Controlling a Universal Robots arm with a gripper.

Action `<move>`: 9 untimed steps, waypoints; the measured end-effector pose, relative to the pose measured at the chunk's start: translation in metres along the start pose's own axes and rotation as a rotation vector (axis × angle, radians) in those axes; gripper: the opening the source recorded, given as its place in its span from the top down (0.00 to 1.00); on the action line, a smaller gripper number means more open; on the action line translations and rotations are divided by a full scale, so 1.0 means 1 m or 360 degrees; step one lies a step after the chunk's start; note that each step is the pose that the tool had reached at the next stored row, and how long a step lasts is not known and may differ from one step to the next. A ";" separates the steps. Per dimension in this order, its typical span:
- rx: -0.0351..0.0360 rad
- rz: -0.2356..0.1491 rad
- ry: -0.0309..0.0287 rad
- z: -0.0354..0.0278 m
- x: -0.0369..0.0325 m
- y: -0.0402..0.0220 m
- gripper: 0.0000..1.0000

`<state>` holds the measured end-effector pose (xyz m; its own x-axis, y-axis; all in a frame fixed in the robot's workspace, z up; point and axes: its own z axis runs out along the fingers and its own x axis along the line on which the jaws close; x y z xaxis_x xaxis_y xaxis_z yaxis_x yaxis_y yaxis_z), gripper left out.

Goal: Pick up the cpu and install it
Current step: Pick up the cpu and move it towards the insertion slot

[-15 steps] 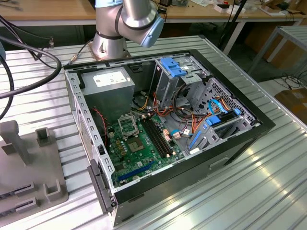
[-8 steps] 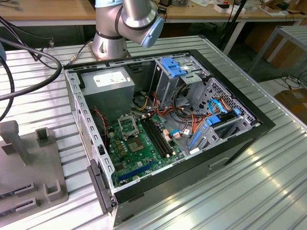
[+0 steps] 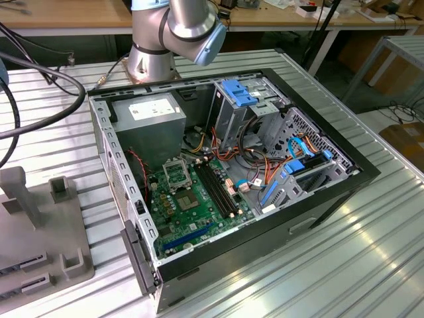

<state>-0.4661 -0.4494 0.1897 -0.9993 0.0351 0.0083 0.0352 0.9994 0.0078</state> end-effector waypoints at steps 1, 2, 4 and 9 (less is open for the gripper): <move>0.0000 0.0000 0.00000 0.0000 0.0000 0.0000 0.49; 0.0000 0.0000 -0.00001 0.0000 0.0000 0.0000 0.49; 0.0000 0.0000 -0.00001 0.0000 0.0000 0.0000 0.49; 0.0000 0.0000 -0.00003 0.0000 -0.0003 0.0001 0.49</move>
<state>-0.4659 -0.4494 0.1897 -0.9994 0.0351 0.0081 0.0352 0.9993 0.0079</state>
